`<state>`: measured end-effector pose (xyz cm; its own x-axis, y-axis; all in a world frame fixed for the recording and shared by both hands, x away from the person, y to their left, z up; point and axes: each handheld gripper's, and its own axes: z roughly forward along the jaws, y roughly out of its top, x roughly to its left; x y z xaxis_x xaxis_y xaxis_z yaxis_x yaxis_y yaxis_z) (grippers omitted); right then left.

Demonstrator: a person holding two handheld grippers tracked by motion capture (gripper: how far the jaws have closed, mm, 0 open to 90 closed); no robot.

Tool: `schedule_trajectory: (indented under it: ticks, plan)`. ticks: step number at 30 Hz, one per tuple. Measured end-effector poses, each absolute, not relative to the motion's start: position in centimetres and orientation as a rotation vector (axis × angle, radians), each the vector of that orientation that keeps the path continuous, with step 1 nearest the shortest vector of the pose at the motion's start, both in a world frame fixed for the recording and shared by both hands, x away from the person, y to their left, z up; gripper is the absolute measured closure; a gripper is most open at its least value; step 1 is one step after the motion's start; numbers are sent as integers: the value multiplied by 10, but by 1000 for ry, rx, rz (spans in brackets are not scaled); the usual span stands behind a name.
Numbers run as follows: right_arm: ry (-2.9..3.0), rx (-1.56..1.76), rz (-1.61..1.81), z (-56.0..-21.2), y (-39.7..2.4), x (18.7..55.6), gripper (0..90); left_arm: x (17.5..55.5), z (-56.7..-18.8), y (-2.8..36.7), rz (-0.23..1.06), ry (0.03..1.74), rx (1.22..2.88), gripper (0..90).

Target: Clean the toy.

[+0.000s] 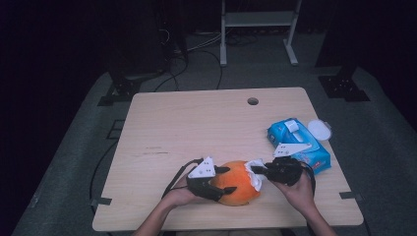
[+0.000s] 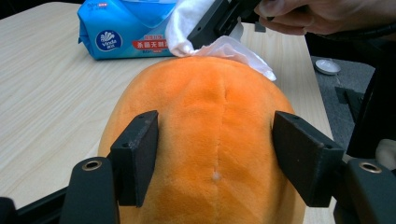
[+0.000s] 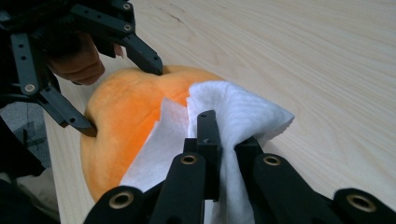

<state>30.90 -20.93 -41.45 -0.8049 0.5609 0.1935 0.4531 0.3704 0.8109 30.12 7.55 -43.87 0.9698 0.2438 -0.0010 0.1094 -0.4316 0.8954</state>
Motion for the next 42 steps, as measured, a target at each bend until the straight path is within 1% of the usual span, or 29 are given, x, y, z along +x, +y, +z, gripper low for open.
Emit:
schedule_trajectory:
  ticks: [6, 9, 21, 29, 35, 38, 40, 42]
  plan:
    - [2514, 848, 1491, -403, -196, 300, 850, 296, -437, 65, 171, 230, 2026, 319]
    - [2529, 796, 1466, -400, -188, 296, 850, 294, -437, 62, 189, 215, 2040, 314]
    - [2520, 984, 1418, -419, -218, 313, 850, 295, -437, 65, 173, 219, 2032, 315]
    - [2519, 953, 1408, -414, -212, 308, 851, 295, -437, 63, 173, 224, 2036, 302]
    - [2537, 876, 1449, -405, -200, 301, 850, 294, -436, 56, 187, 234, 2041, 281]
    - [2549, 841, 1435, -404, -192, 298, 850, 292, -434, 54, 192, 226, 2047, 252]
    - [2557, 844, 1437, -405, -194, 299, 850, 295, -431, 58, 183, 236, 2023, 214]
    - [2557, 848, 1429, -406, -197, 300, 850, 300, -428, 64, 195, 304, 2011, 151]
